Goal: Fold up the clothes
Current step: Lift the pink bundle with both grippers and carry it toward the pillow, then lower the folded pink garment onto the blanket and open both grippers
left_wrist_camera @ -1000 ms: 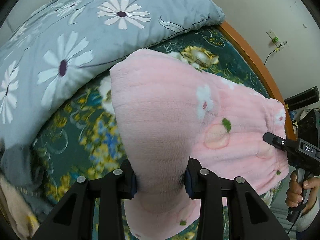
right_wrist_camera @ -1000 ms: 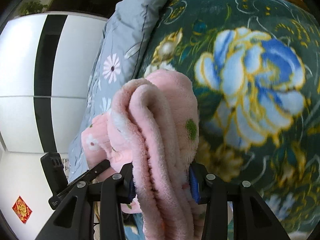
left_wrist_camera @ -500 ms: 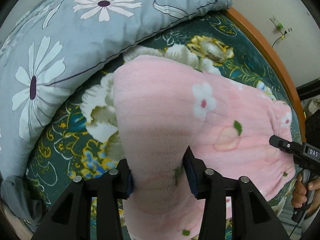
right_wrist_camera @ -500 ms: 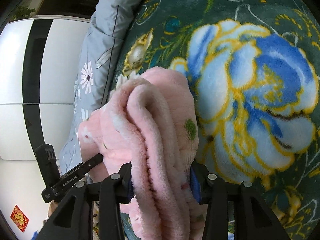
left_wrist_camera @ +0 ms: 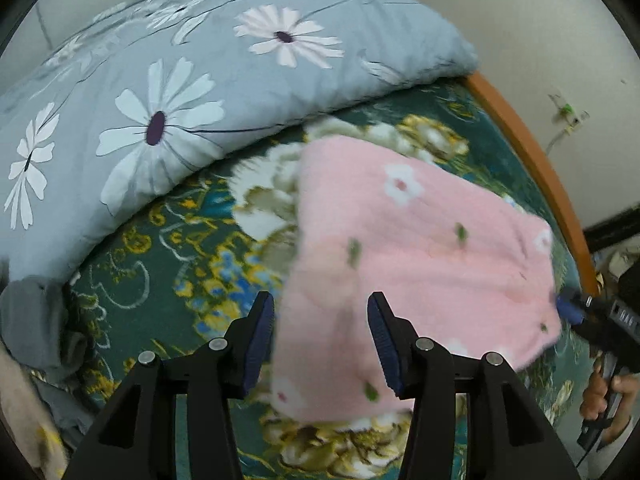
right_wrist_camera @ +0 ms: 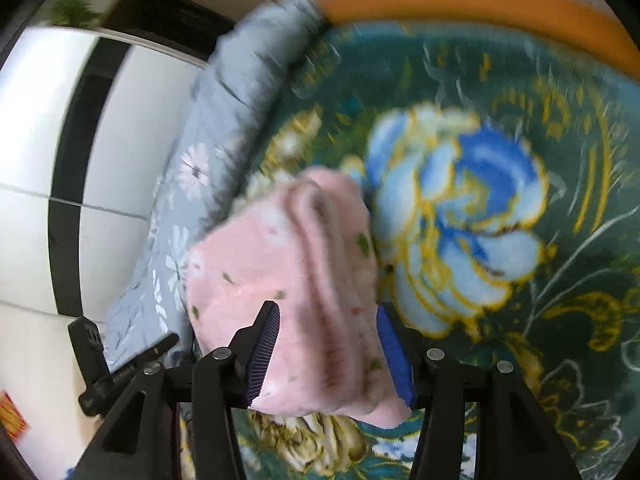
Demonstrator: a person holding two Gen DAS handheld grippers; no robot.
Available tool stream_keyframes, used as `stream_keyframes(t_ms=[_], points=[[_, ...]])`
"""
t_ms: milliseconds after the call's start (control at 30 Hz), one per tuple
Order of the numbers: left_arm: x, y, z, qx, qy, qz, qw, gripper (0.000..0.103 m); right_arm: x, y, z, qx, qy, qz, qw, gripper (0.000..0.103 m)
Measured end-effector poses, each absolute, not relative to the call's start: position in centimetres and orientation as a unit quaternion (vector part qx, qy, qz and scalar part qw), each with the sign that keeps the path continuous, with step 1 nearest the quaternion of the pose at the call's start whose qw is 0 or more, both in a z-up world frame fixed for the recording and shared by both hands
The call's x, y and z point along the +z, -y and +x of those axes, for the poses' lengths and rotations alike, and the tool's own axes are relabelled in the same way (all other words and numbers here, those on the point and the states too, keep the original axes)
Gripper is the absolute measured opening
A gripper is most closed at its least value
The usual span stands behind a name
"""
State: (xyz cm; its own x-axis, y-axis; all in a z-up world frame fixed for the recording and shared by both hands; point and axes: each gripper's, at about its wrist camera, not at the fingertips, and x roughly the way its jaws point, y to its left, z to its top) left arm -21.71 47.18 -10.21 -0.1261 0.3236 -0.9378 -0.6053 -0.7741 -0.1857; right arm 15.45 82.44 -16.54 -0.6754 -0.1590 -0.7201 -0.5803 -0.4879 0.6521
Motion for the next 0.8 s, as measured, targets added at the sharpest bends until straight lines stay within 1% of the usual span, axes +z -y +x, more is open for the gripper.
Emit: stream_keyframes(t_ms=[67, 133, 233, 333, 433, 600, 667, 800], points=[[-10.5, -47.4, -19.9, 0.735, -0.124, -0.579, 0.33, 0.05, -15.4, -80.8, 15.2, 0.793, -0.467, -0.374, 0.118, 0.054], [-11.2, -47.9, -18.4, 0.727, -0.132, -0.581, 0.342, 0.05, -15.1, -78.9, 14.8, 0.805, -0.435, -0.392, 0.092, 0.054], [-12.7, -48.4, -17.0, 0.716, -0.152, -0.589, 0.344, 0.05, -15.9, -77.4, 14.3, 0.812, -0.398, -0.419, 0.087, 0.054], [-14.5, -48.2, -16.8, 0.712, -0.17, -0.599, 0.324, 0.05, -17.1, -78.1, 14.4, 0.805, -0.397, -0.429, 0.102, 0.052], [-15.7, -47.5, -17.2, 0.71, -0.165, -0.61, 0.312, 0.05, -18.2, -78.5, 14.4, 0.802, -0.401, -0.431, 0.103, 0.051], [-16.7, -47.5, -17.6, 0.709, -0.156, -0.619, 0.301, 0.05, -19.7, -78.6, 14.2, 0.796, -0.406, -0.436, 0.108, 0.048], [-17.2, -47.6, -17.7, 0.708, -0.16, -0.621, 0.297, 0.05, -20.0, -78.6, 14.0, 0.795, -0.406, -0.437, 0.111, 0.044], [-17.2, -47.8, -17.5, 0.711, -0.17, -0.619, 0.288, 0.05, -20.1, -78.8, 13.8, 0.796, -0.402, -0.441, 0.108, 0.044]])
